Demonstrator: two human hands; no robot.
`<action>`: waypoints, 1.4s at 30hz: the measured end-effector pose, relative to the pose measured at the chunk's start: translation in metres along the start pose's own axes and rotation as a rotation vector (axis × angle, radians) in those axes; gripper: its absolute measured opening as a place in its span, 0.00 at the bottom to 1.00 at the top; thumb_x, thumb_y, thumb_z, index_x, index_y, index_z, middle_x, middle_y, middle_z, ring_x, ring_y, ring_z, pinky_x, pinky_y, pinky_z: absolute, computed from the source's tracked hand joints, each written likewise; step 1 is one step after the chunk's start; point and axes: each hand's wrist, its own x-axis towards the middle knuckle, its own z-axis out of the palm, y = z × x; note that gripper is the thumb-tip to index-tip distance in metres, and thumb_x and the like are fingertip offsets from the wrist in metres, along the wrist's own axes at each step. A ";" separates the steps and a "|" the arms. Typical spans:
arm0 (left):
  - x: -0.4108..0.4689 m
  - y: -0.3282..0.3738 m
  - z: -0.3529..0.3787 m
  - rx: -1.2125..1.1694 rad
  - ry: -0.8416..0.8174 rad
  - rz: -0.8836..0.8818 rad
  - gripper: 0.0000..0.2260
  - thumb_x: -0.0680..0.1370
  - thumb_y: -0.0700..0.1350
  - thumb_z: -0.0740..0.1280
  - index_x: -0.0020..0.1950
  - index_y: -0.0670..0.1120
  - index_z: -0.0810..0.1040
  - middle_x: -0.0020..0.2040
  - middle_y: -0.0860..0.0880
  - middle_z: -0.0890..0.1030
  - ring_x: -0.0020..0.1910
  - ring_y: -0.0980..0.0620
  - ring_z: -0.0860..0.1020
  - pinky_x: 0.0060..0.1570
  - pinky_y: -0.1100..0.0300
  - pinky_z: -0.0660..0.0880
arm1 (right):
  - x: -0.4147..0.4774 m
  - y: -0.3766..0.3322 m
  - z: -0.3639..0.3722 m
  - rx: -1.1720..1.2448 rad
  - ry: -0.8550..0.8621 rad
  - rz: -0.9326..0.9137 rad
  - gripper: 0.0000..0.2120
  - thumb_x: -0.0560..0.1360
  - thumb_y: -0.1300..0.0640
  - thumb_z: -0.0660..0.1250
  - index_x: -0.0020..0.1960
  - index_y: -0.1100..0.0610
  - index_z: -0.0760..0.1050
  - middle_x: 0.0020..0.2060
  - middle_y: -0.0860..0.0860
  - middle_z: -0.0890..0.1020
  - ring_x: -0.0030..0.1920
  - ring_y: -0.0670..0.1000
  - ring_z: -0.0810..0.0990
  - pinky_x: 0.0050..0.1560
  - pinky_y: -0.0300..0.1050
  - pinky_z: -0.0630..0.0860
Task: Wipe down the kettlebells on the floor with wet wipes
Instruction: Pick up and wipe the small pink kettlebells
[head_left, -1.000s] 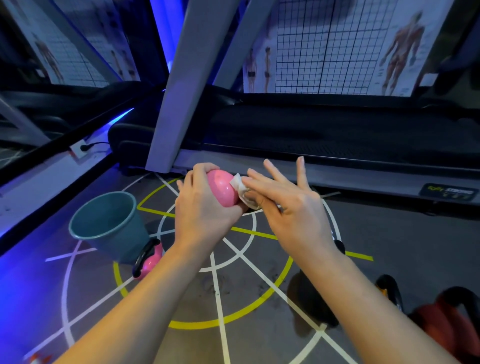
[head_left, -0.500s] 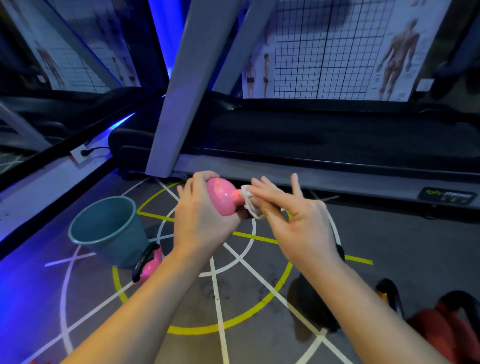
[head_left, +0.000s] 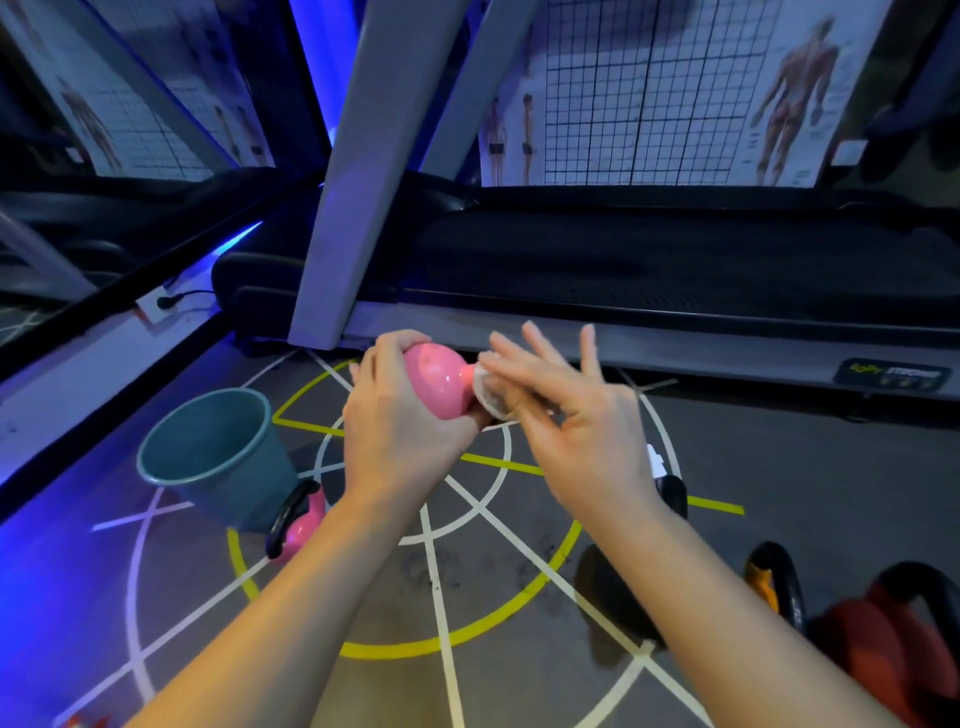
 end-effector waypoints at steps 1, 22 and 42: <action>-0.001 0.002 0.001 -0.013 0.005 -0.022 0.34 0.62 0.54 0.83 0.63 0.53 0.72 0.57 0.55 0.74 0.52 0.54 0.72 0.50 0.60 0.70 | 0.001 0.002 -0.004 0.001 0.035 0.029 0.13 0.80 0.60 0.70 0.62 0.49 0.82 0.63 0.43 0.82 0.71 0.41 0.73 0.82 0.48 0.48; 0.007 0.027 0.014 -1.184 -0.183 -0.914 0.10 0.75 0.48 0.71 0.53 0.47 0.77 0.43 0.43 0.86 0.48 0.39 0.84 0.62 0.40 0.74 | 0.001 -0.010 0.001 0.358 0.239 0.407 0.12 0.79 0.59 0.71 0.59 0.45 0.83 0.49 0.38 0.86 0.55 0.38 0.83 0.56 0.36 0.79; 0.027 -0.024 0.001 -1.000 -0.526 -0.714 0.29 0.56 0.53 0.76 0.54 0.43 0.81 0.47 0.42 0.84 0.42 0.46 0.83 0.53 0.45 0.80 | 0.008 0.000 -0.022 0.583 -0.230 0.634 0.11 0.82 0.61 0.65 0.56 0.52 0.85 0.53 0.54 0.87 0.58 0.59 0.83 0.66 0.62 0.76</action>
